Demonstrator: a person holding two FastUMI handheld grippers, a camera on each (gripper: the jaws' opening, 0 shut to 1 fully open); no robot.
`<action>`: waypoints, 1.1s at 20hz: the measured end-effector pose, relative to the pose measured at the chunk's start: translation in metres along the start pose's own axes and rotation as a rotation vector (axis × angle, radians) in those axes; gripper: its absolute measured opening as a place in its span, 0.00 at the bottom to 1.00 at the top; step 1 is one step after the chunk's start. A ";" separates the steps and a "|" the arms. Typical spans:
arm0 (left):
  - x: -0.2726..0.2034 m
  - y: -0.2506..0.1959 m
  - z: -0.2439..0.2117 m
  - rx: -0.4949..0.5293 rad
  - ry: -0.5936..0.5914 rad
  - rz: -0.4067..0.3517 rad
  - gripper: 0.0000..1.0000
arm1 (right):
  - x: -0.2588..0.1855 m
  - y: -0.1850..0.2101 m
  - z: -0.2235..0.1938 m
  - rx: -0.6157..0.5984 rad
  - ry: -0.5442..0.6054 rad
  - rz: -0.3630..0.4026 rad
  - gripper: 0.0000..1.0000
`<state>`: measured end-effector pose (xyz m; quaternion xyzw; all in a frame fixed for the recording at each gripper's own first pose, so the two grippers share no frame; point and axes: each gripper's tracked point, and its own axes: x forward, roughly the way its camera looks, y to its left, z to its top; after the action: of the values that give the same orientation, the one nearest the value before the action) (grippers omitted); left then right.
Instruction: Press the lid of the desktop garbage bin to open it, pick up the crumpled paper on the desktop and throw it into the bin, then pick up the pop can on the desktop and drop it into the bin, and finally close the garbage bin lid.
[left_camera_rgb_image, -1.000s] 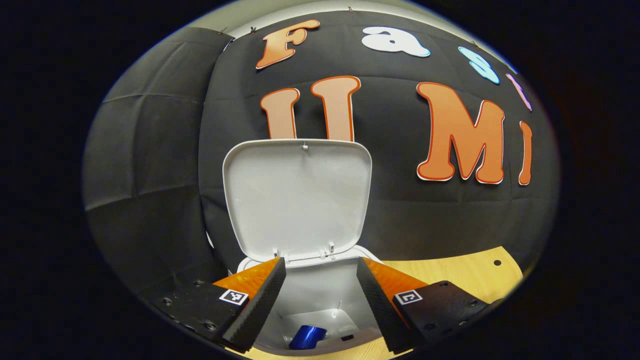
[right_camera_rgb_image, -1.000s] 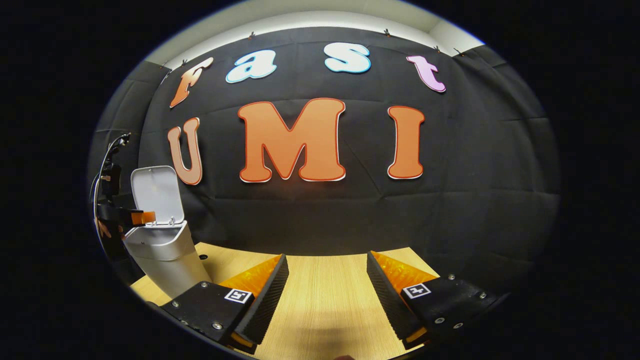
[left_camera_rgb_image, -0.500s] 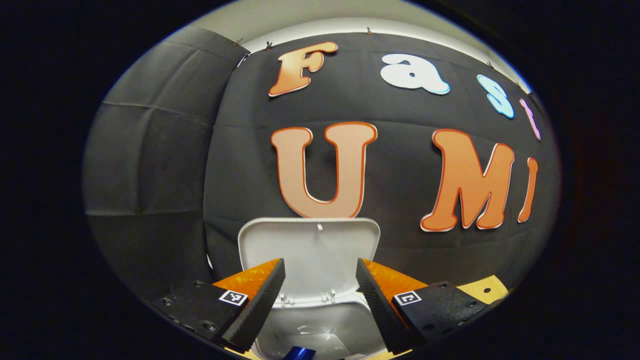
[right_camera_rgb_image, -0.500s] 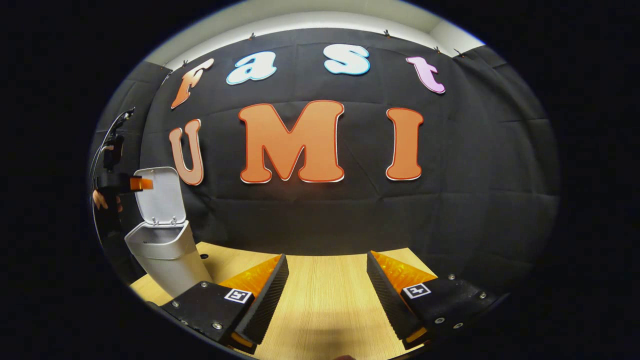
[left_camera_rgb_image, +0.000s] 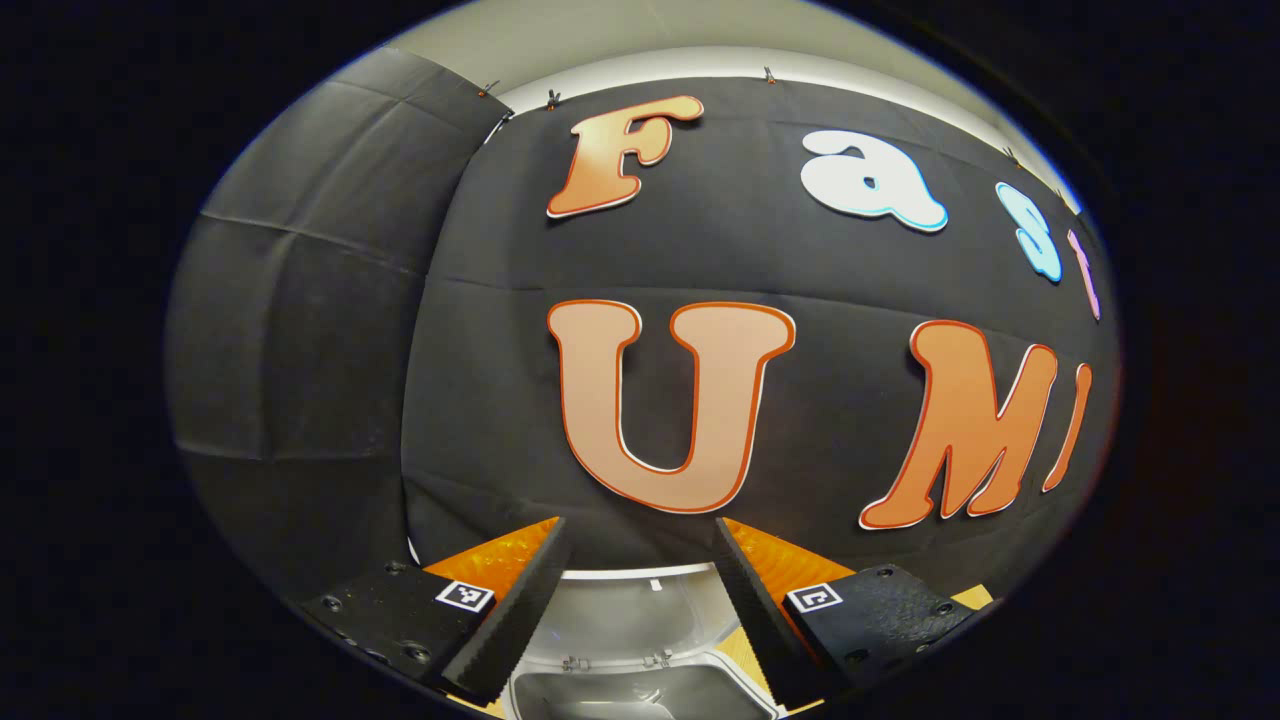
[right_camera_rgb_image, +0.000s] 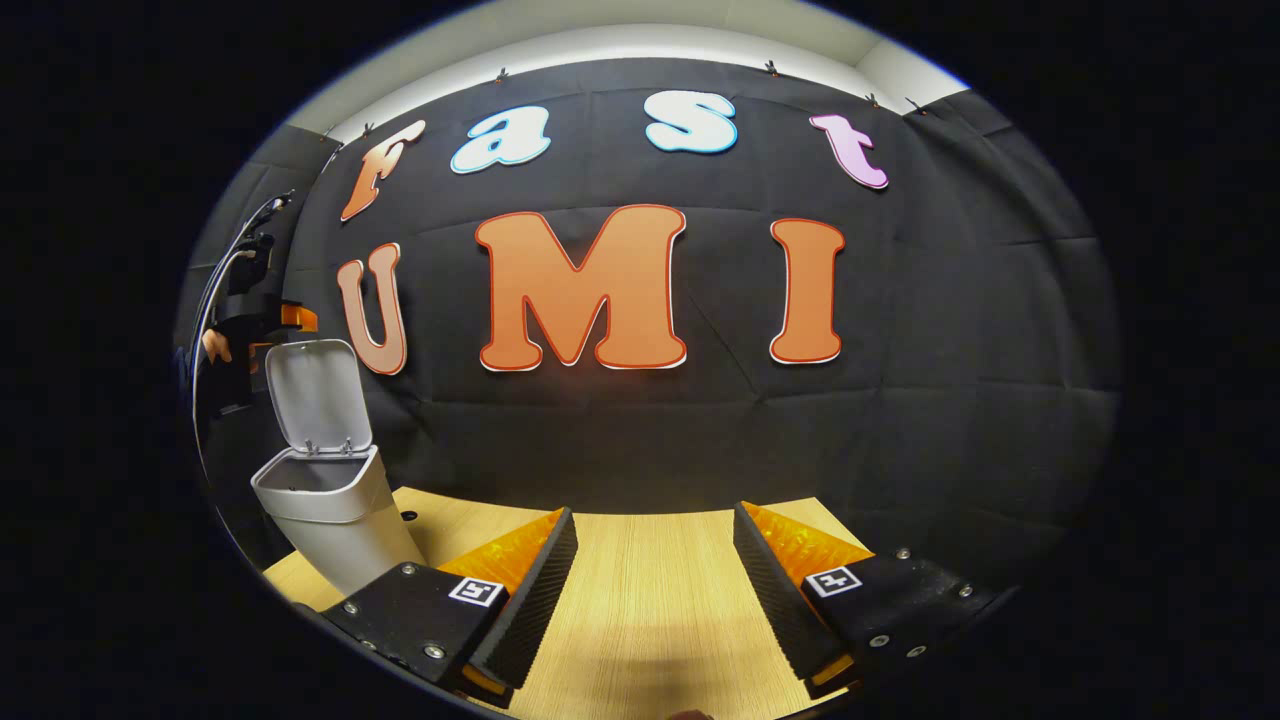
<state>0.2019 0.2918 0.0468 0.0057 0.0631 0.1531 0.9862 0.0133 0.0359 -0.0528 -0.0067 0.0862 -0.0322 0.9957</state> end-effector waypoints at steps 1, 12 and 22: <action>0.005 -0.001 -0.003 0.011 0.013 0.000 0.90 | 0.000 0.000 0.000 -0.001 0.000 0.001 0.94; -0.007 -0.010 -0.012 0.088 0.052 -0.014 0.93 | 0.007 0.001 -0.003 0.008 0.012 0.018 0.94; -0.053 -0.027 -0.107 0.066 0.371 -0.061 0.94 | 0.008 0.002 -0.003 0.013 0.008 0.049 0.94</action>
<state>0.1461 0.2491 -0.0538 0.0081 0.2490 0.1192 0.9611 0.0211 0.0374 -0.0578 0.0020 0.0900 -0.0082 0.9959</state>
